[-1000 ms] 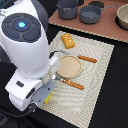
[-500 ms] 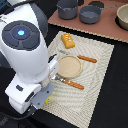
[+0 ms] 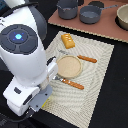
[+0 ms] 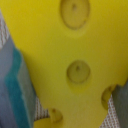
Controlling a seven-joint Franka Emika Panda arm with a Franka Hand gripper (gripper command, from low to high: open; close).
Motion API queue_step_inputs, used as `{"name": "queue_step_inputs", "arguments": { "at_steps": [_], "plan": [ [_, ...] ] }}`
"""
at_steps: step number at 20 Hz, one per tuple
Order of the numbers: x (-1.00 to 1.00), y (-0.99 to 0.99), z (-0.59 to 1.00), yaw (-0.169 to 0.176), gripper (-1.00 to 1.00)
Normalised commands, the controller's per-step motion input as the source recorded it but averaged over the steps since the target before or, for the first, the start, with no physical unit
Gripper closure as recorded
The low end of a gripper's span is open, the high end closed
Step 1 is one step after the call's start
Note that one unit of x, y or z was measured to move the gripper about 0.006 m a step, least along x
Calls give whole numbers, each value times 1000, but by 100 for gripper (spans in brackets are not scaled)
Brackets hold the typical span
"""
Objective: Interact with the objects in diverse but meaningful ways.
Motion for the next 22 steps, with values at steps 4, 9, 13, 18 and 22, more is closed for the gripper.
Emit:
{"name": "queue_step_inputs", "arguments": {
  "at_steps": [4, 9, 13, 18, 22],
  "plan": [
    [96, 35, 1000, 22, 100],
    [3, 125, 942, 33, 100],
    [20, 176, 703, 57, 100],
    [61, 250, 334, 58, 100],
    [50, 454, 146, 74, 100]
  ]
}}
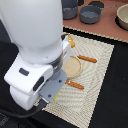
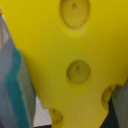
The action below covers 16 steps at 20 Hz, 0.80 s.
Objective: Interact with the objects in diverse but meaningful ways.
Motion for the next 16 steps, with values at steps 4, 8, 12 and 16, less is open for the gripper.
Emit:
{"name": "queue_step_inputs", "arguments": {
  "at_steps": [4, 8, 12, 16],
  "plan": [
    [33, 606, 163, 88, 100],
    [3, 694, 131, 89, 100],
    [-1, 784, 113, 90, 100],
    [-30, 796, 126, 95, 100]
  ]
}}
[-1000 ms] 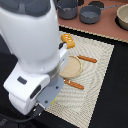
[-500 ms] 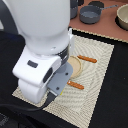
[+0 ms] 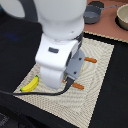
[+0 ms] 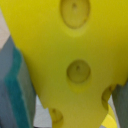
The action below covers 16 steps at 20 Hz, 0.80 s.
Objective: Interact with the objects in diverse but meaningful ways.
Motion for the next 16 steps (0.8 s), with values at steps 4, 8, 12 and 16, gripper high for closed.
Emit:
{"name": "queue_step_inputs", "arguments": {
  "at_steps": [4, 8, 12, 16],
  "plan": [
    [-126, 811, 93, 95, 100],
    [-214, 816, 68, 88, 100],
    [-252, 808, 39, 87, 100],
    [-244, 810, 12, 83, 100]
  ]
}}
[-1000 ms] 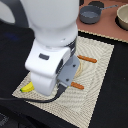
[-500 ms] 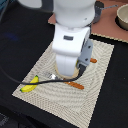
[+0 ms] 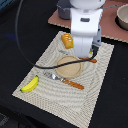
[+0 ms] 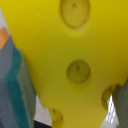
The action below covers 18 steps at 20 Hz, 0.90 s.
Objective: Interact with the objects in diverse but meaningful ways.
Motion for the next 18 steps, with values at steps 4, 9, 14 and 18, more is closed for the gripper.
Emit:
{"name": "queue_step_inputs", "arguments": {
  "at_steps": [4, 9, 14, 18],
  "plan": [
    [-277, 797, 0, 81, 100],
    [-309, 800, 0, 74, 100],
    [-395, 803, 0, 57, 100],
    [-430, 794, 0, 53, 100]
  ]
}}
